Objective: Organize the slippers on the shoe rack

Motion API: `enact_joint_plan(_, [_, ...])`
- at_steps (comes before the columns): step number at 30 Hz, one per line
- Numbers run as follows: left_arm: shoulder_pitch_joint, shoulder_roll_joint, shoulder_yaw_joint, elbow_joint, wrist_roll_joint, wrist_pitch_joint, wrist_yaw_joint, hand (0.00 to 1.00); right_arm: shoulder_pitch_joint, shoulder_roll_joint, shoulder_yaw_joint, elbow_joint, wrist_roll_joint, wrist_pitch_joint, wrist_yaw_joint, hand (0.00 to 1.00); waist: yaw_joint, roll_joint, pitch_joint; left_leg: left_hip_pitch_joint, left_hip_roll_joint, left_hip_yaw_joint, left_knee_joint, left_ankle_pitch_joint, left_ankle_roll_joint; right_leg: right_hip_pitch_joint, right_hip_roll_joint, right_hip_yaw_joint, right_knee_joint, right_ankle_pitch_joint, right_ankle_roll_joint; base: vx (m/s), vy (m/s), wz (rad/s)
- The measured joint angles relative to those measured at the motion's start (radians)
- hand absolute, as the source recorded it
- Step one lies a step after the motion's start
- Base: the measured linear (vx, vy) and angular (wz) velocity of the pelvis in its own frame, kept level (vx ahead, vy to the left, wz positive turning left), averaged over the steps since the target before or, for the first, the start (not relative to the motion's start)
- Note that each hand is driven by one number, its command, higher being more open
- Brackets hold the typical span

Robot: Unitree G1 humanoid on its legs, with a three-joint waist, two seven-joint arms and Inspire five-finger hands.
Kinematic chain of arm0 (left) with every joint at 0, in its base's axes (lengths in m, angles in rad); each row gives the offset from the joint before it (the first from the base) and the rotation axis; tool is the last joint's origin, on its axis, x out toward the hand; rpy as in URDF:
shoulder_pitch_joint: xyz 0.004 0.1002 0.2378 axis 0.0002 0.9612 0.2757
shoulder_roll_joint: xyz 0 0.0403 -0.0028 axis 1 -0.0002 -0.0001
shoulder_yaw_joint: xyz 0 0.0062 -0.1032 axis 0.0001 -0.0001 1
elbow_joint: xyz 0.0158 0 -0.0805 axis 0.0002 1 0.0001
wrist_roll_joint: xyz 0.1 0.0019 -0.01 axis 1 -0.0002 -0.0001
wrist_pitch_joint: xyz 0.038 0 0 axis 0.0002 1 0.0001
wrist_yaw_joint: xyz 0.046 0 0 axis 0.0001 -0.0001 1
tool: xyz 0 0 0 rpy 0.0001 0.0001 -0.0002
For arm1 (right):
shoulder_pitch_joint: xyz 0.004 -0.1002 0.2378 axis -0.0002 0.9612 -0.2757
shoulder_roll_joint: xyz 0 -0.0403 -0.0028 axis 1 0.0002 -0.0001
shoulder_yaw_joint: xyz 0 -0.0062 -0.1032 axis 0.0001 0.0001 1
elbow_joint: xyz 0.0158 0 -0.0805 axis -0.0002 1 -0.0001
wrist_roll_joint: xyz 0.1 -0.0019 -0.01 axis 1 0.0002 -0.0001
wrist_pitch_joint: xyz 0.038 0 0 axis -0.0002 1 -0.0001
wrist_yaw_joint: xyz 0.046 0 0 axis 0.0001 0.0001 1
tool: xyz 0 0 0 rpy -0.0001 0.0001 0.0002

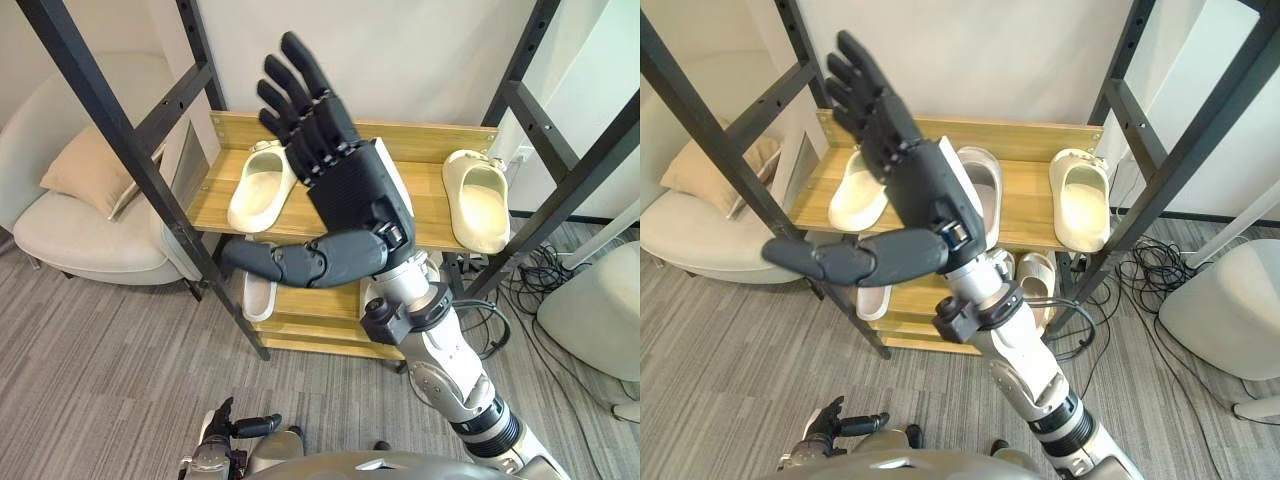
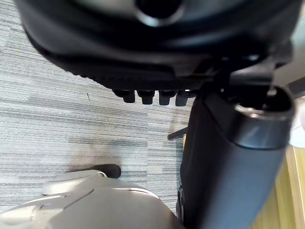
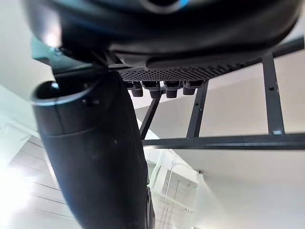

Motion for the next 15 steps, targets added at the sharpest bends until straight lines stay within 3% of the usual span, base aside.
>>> enact_joint_plan(7, [0.014, 0.005, -0.006, -0.001, -0.013, 0.0, -0.018, 1.0, 0.0, -0.039, -0.147, -0.003, -0.201, -0.005, -0.096, 1.0, -0.01, -0.005, -0.017, 0.019, -0.002, 0.007, -0.013, 0.0, 0.001, 0.009, -0.002, 0.009, -0.003, 0.001, 0.001, -0.01, 0.004, -0.03])
enact_joint_plan(11, [0.027, 0.006, -0.006, -0.01, -0.013, -0.004, -0.042, 1.0, 0.0, -0.091, -0.278, -0.001, -0.391, -0.003, -0.181, 1.0, -0.015, -0.002, -0.021, 0.02, -0.005, 0.005, -0.016, 0.002, 0.006, 0.012, -0.003, 0.006, -0.005, 0.003, 0.003, 0.0, 0.0, 0.0])
enact_joint_plan(15, [0.033, 0.006, -0.005, -0.01, -0.013, -0.004, -0.044, 1.0, 0.0, -0.096, -0.368, 0.004, -0.483, 0.022, -0.234, 1.0, -0.029, -0.002, -0.022, 0.022, -0.006, 0.001, -0.028, 0.007, 0.013, 0.013, -0.003, 0.002, -0.009, 0.002, 0.003, 0.0, -0.002, 0.01])
